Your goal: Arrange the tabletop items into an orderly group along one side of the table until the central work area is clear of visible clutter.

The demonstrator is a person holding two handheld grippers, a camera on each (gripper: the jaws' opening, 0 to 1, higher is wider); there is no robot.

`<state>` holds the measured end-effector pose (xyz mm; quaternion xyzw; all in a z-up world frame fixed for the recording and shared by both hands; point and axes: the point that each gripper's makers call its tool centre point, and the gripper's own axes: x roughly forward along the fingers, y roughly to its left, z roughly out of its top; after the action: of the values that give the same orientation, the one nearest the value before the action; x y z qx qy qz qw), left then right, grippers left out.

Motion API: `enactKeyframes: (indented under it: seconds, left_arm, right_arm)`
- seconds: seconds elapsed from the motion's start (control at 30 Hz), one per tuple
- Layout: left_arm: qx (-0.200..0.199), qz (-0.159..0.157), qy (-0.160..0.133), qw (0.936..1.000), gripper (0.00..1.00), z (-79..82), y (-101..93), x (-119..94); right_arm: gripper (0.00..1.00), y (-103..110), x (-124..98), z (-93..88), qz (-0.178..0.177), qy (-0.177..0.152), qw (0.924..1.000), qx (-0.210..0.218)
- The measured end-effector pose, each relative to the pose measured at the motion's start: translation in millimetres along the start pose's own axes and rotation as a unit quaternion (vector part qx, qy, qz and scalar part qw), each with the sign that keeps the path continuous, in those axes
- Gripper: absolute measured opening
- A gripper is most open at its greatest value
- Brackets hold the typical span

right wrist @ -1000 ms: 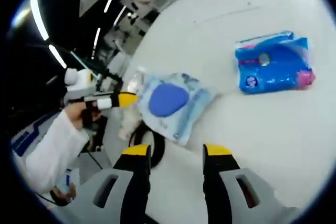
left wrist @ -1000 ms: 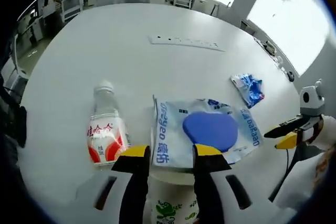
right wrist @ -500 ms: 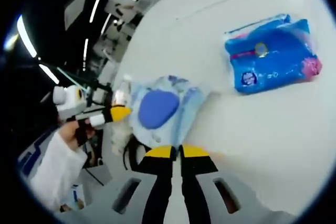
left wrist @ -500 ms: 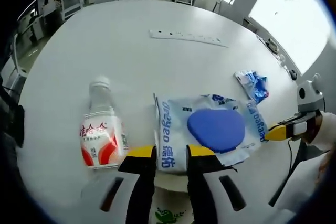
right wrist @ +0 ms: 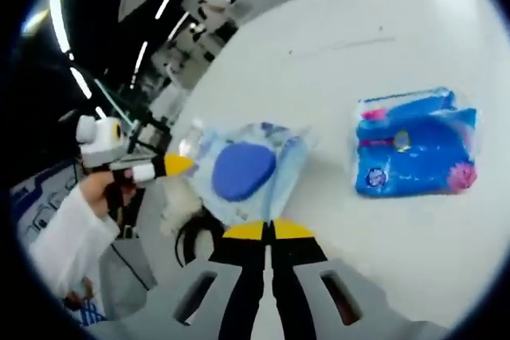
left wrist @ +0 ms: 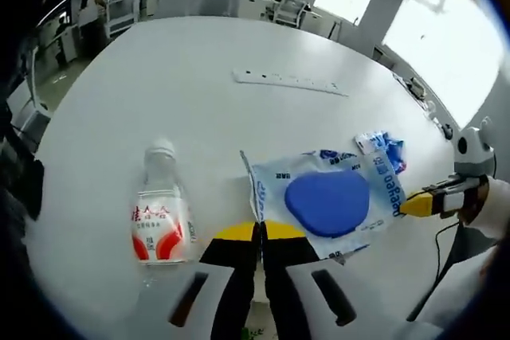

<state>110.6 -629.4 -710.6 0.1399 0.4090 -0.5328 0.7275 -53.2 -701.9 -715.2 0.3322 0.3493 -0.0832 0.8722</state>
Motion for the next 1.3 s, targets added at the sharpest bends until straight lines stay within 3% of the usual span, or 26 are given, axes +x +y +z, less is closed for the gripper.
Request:
enactKeyframes:
  seconds: [0.23,0.37,0.47,0.53,0.67,0.8,1.3]
  left_arm:
    - [0.006,0.003,-0.04,0.9992,0.0,23.1,-11.6,-2.8]
    - [0.02,0.003,-0.037,0.9991,0.0,22.1,-15.2,4.7]
    - [0.009,0.001,-0.032,0.9995,0.0,18.7,-15.2,9.2]
    - [0.0,-0.002,-0.035,0.9994,0.0,19.1,-15.9,11.7]
    - [0.0,-0.003,-0.031,0.9995,0.0,16.5,-15.8,18.6]
    - [-0.002,-0.005,-0.018,0.9998,0.0,10.7,-12.6,25.7]
    - [-0.02,-0.007,-0.005,0.9998,0.0,3.9,-9.1,35.9]
  right_arm:
    - [0.0,-16.3,-3.0,25.2,-0.03,-0.009,0.9988,-0.038]
    - [0.0,-25.8,-3.3,35.7,-0.04,-0.022,0.9979,-0.047]
    - [0.0,-33.8,0.6,38.9,-0.046,-0.022,0.9967,-0.064]
    - [0.0,-40.9,4.7,39.4,-0.052,-0.02,0.9949,-0.084]
    - [0.0,-45.8,9.1,37.4,-0.056,-0.014,0.9955,-0.076]
    - [0.0,-49.5,17.8,32.8,-0.059,-0.004,0.9936,-0.096]
    - [0.0,-60.1,23.5,22.7,-0.063,0.007,0.9952,-0.075]
